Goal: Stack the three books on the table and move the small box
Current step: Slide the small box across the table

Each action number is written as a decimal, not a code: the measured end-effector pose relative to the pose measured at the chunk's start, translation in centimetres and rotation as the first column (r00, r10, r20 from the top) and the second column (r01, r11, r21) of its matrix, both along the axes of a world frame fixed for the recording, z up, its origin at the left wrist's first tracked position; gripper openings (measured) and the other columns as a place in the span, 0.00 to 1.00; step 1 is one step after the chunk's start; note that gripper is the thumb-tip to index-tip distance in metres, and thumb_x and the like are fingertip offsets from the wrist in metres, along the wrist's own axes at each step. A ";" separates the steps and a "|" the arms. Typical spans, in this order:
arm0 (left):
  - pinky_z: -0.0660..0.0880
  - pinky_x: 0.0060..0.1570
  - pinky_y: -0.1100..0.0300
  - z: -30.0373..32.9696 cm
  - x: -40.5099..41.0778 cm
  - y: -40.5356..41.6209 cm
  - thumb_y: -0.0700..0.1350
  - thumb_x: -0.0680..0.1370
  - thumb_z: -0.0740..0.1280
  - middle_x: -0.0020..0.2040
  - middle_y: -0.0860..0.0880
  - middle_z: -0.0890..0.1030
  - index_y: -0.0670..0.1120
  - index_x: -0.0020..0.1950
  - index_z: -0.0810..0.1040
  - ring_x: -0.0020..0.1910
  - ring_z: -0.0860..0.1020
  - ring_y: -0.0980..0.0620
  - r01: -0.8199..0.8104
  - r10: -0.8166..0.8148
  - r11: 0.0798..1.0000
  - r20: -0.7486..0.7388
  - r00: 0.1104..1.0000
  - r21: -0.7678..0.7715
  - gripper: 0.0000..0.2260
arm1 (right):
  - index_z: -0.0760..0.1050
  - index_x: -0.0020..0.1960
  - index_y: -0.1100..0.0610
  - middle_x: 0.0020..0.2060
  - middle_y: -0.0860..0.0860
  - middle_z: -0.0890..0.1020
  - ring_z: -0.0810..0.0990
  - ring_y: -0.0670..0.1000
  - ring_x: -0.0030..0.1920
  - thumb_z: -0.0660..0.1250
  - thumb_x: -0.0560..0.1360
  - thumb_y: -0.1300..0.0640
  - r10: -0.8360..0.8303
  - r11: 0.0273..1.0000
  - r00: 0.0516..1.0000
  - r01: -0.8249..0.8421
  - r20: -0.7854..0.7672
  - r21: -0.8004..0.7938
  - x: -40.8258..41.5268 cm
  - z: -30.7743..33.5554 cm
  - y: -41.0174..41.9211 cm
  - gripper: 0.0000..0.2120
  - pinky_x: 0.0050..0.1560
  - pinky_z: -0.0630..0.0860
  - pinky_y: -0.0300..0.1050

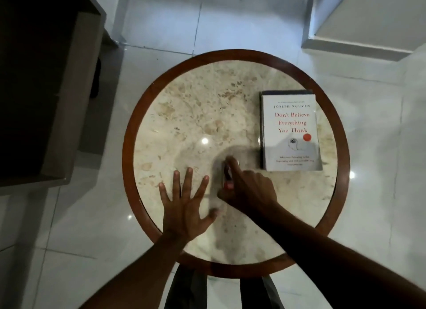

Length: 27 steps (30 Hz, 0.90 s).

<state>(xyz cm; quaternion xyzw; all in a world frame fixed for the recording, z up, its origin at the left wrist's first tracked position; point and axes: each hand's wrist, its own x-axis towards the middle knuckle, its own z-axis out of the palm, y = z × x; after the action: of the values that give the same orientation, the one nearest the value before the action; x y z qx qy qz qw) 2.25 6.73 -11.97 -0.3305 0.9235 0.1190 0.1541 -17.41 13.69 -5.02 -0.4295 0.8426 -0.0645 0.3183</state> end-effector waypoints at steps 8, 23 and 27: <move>0.39 0.78 0.28 -1.3 0.6 0.0 0.78 0.73 0.54 0.87 0.45 0.49 0.57 0.84 0.52 0.85 0.46 0.36 -0.020 0.017 1.000 -0.129 0.992 -0.021 0.44 | 0.59 0.70 0.47 0.41 0.51 0.79 0.72 0.49 0.30 0.69 0.66 0.34 -0.062 0.993 0.989 0.047 -0.137 -0.106 -5.5 -2.6 -16.0 0.39 0.36 0.72 0.46; 0.46 0.78 0.25 -1.3 0.5 0.1 0.77 0.72 0.58 0.86 0.44 0.54 0.57 0.83 0.59 0.85 0.50 0.37 -0.010 -0.006 0.994 -0.154 0.988 -0.106 0.44 | 0.56 0.77 0.51 0.52 0.57 0.83 0.76 0.57 0.39 0.64 0.69 0.35 0.031 0.986 0.988 -0.054 -0.149 -0.156 -8.0 -3.7 -20.8 0.43 0.39 0.72 0.49; 0.43 0.78 0.26 -1.8 0.4 0.2 0.78 0.72 0.54 0.86 0.45 0.53 0.58 0.84 0.56 0.85 0.51 0.36 -0.012 -0.006 0.991 -0.130 0.991 -0.132 0.44 | 0.46 0.82 0.49 0.57 0.61 0.83 0.82 0.63 0.50 0.64 0.72 0.33 -0.032 0.977 0.998 0.021 -0.051 -0.212 -8.5 -2.5 -19.5 0.47 0.50 0.79 0.54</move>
<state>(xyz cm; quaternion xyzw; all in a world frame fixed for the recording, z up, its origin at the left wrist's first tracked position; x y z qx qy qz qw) 2.67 6.92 -13.76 -0.3329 0.9370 0.0789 0.0711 -25.88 -5.83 -7.56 -0.4513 0.8450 -0.1465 0.2467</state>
